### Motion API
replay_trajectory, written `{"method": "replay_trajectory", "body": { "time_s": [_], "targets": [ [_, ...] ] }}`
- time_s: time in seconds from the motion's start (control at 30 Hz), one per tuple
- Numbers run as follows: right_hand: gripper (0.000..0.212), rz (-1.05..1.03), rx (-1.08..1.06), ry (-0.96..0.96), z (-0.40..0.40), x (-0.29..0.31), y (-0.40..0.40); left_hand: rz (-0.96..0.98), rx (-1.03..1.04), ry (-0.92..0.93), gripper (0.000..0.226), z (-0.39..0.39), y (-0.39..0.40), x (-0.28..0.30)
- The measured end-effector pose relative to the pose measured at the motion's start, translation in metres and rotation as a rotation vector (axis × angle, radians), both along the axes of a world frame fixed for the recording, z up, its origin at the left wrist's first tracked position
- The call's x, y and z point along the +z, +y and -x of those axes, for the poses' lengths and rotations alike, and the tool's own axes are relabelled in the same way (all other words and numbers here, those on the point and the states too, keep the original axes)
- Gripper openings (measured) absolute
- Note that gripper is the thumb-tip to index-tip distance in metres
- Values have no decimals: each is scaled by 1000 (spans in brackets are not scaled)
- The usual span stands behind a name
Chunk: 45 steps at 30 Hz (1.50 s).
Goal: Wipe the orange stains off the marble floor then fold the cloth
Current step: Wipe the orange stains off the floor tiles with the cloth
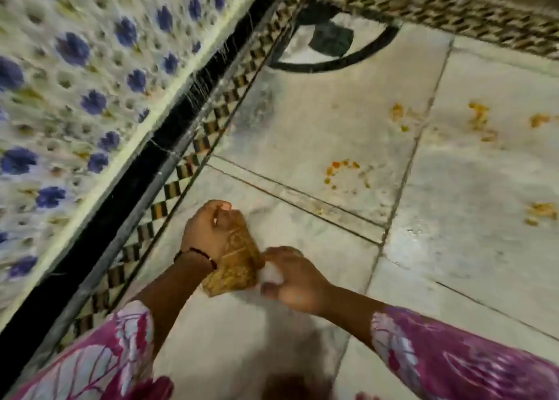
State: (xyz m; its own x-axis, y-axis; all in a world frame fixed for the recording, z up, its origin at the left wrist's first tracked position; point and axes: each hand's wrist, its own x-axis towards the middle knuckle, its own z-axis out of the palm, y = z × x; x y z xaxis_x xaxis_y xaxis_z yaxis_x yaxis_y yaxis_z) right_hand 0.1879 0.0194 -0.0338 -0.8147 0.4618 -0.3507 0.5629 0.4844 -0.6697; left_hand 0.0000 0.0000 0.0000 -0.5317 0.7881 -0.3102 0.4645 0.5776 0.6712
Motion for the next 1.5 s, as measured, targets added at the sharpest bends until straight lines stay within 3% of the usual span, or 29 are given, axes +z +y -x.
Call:
{"method": "replay_trajectory", "body": {
  "time_s": [0.07, 0.1, 0.13, 0.23, 0.33, 0.5, 0.63, 0.73, 0.83, 0.93, 1.07, 1.23, 1.3, 1.4, 1.5],
  "targets": [
    [89, -216, 365, -15, 34, -48, -8, -26, -4, 117, 23, 10, 0, -40],
    [91, -314, 475, -42, 46, -65, -9, -54, -16, 163, 24, 15, 3, -52],
    [88, -404, 598, -65, 55, -83, -7, -69, -52, 205, 25, 18, 5, -65],
    [50, -616, 701, 44, 65, -119, 10, -83, -203, 254, 34, 28, 9, -92],
    [51, -660, 831, 124, 44, -119, 44, -121, -326, 334, 48, 30, 21, -85],
    [46, -674, 668, 145, -75, -117, 59, -227, -319, 292, 58, -30, 50, -86],
    [50, -637, 551, 24, -213, -97, 46, -247, -610, 237, 63, -93, 46, -115],
    [69, -623, 476, -120, -284, -70, 24, -252, -885, 286, 66, -116, 36, -127],
    [85, -631, 314, -168, -281, -72, 3, -272, -1164, 390, 64, -127, 30, -132],
    [95, -632, 210, -249, -219, -103, -24, -245, -1199, 445, 71, -140, 27, -138],
    [86, -659, 169, -228, -194, -108, -16, -183, -1199, 523, 77, -141, 20, -153],
    [76, -564, -291, -305, -261, -101, -38, -163, -1290, 618, 80, -135, 14, -159],
    [68, -605, -257, -305, -264, -106, -74, -174, -1264, 614, 80, -138, 14, -160],
    [50, -663, -39, -209, -240, -118, -93, -207, -1275, 605, 79, -137, 14, -161],
    [75, -719, 102, -168, -214, -118, -36, -229, -1271, 608, 72, -135, 15, -164]
  ]
}}
